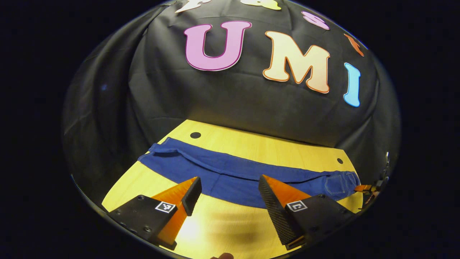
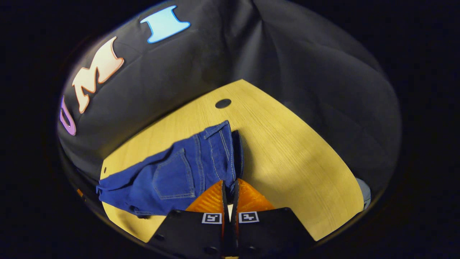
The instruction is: Grasp the waist and the cuffs of the jeans and fold them to make the two legs overlap; first hold the waist and fold one-third of the jeans toward the cuffs, then hold the cuffs and fold the remaining one-third in the same direction to finish folding.
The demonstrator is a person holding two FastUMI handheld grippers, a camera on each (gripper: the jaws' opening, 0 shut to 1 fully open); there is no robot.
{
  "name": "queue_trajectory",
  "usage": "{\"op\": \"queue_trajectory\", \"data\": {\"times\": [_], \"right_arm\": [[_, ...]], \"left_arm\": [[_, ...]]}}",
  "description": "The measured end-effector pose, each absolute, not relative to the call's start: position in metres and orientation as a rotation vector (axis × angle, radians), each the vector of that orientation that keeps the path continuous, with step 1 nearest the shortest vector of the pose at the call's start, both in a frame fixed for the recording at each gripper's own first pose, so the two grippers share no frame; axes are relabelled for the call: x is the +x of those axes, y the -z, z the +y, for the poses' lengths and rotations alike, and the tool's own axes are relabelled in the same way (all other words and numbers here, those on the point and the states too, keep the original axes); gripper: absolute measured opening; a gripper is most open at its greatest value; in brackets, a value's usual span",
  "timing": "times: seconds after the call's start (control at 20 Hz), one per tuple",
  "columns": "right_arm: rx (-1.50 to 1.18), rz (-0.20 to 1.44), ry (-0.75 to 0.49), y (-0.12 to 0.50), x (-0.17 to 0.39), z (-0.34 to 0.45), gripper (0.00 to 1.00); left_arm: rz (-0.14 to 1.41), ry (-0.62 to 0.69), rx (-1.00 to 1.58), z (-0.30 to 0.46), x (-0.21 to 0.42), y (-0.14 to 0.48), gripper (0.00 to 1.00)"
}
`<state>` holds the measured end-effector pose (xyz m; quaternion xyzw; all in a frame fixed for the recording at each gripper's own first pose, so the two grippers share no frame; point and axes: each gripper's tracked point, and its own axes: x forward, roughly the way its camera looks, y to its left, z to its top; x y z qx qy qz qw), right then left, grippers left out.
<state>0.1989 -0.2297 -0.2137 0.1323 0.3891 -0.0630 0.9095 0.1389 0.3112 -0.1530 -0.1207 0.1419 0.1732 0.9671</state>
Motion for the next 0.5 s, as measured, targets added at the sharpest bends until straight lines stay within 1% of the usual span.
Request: {"op": "queue_trajectory", "data": {"times": [0.15,0.25,0.4,0.5], "right_arm": [[0.29,0.718,0.117,0.173,0.203,-0.196,0.02],[0.269,0.667,0.107,0.146,0.202,-0.166,0.02],[0.236,0.61,0.081,0.112,0.198,-0.112,0.02],[0.228,0.584,0.051,0.1,0.2,-0.067,0.03]], "left_arm": [[0.275,-0.287,-0.269,0.321,0.143,0.157,0.96],[0.297,-0.249,-0.251,0.341,0.146,0.169,0.96],[0.338,-0.205,-0.208,0.366,0.146,0.186,0.97],[0.349,-0.174,-0.215,0.381,0.147,0.192,0.96]]}}
